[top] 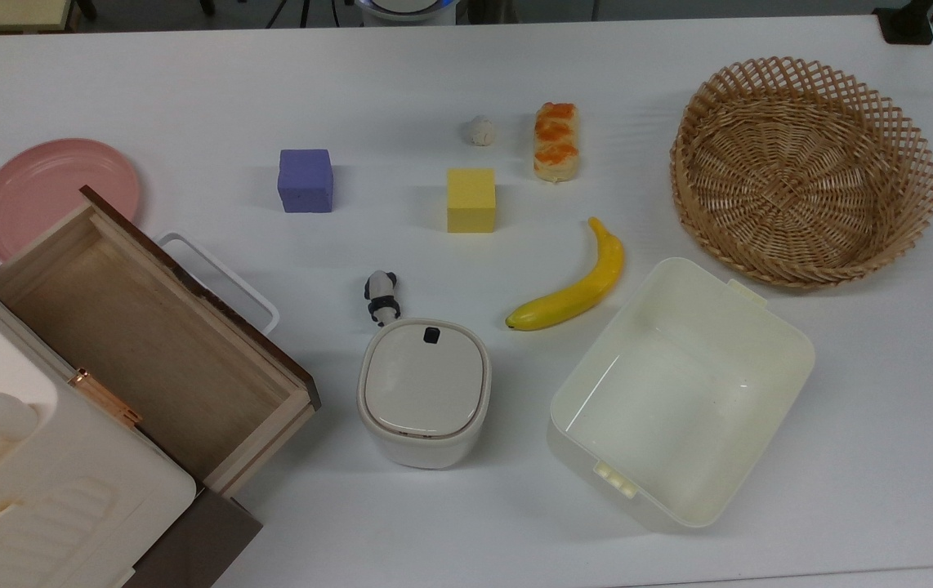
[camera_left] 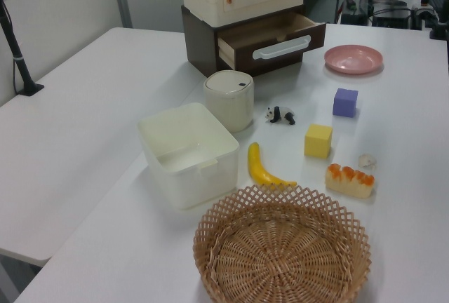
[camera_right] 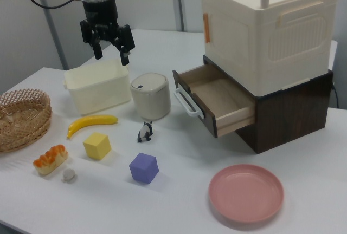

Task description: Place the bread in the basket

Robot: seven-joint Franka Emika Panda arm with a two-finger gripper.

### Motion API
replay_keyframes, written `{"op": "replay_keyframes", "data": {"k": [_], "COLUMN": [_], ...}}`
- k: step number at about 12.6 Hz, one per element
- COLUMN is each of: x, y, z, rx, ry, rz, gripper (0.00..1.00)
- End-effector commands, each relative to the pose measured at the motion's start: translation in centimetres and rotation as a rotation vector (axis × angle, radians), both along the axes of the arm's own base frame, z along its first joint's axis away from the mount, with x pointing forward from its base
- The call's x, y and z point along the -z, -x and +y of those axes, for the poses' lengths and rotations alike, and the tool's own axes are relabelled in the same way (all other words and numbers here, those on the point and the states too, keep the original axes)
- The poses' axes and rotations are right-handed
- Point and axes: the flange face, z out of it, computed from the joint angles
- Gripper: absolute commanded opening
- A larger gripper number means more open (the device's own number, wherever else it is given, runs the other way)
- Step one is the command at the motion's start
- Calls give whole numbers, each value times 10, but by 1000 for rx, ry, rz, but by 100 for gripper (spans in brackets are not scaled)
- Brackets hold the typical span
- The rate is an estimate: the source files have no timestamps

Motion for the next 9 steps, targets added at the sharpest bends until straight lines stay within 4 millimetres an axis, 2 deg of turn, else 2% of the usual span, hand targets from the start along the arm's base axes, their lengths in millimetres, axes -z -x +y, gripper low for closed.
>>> {"op": "replay_keyframes", "data": {"k": [1, 7, 9], "x": [2, 3, 18], "y": [0, -3, -13], "z": [3, 2, 6], "rx": [-16, -20, -20], "ry": [10, 11, 12], "rz": [-19, -28, -5], "gripper": [100, 100, 100]}}
